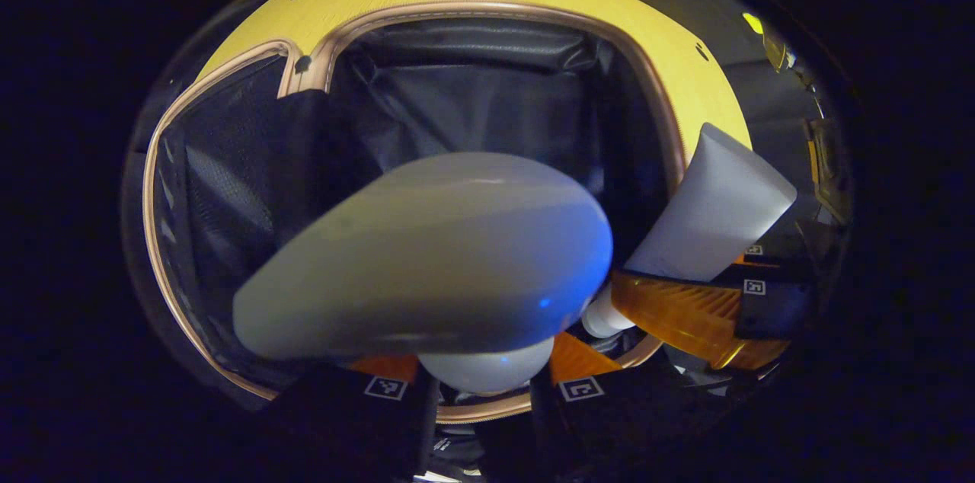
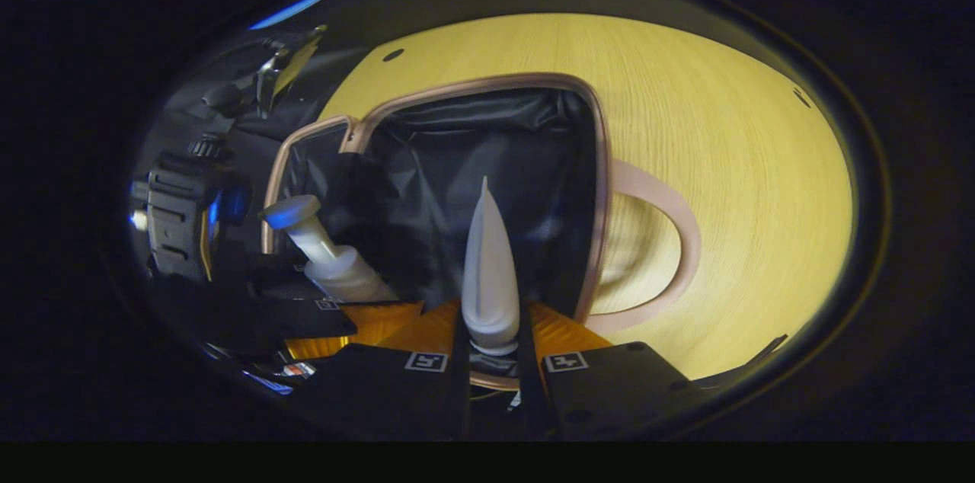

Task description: First open the suitcase, pack the skin care products into it, and then close the suitcase.

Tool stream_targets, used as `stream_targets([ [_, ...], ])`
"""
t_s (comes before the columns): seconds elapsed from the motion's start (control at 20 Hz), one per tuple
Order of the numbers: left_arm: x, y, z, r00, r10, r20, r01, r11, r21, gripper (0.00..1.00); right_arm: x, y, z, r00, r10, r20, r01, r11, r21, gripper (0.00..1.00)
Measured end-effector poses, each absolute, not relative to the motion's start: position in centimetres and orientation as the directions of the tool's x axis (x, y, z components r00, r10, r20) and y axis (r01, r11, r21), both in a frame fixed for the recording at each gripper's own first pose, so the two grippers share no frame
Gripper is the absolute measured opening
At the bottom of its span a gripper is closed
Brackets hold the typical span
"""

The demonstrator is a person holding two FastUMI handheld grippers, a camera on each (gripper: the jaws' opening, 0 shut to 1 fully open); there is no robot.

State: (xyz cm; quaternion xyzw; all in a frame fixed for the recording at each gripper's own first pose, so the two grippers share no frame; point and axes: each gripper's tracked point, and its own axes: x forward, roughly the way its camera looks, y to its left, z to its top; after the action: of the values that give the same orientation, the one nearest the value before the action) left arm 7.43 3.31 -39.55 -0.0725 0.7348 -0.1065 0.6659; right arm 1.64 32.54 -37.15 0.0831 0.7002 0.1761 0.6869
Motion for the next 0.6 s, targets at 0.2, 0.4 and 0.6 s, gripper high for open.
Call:
stream_targets([
  [0.2, 8.5, 3.0, -40.4, -0.070, -0.271, -0.960, 0.003, 0.962, -0.271, 0.61, 2.2, 32.8, -38.9, -0.030, 0.311, -0.950, -0.085, 0.946, 0.313, 0.24],
  [0.4, 9.4, 2.6, -41.5, -0.021, -0.291, -0.956, -0.055, 0.955, -0.290, 0.60, 2.5, 32.6, -39.3, -0.017, 0.291, -0.956, -0.037, 0.956, 0.292, 0.33],
  [0.6, 9.7, 2.4, -41.1, 0.010, -0.312, -0.950, -0.067, 0.948, -0.312, 0.62, 2.6, 33.5, -38.7, -0.012, 0.326, -0.945, -0.020, 0.945, 0.326, 0.45],
])
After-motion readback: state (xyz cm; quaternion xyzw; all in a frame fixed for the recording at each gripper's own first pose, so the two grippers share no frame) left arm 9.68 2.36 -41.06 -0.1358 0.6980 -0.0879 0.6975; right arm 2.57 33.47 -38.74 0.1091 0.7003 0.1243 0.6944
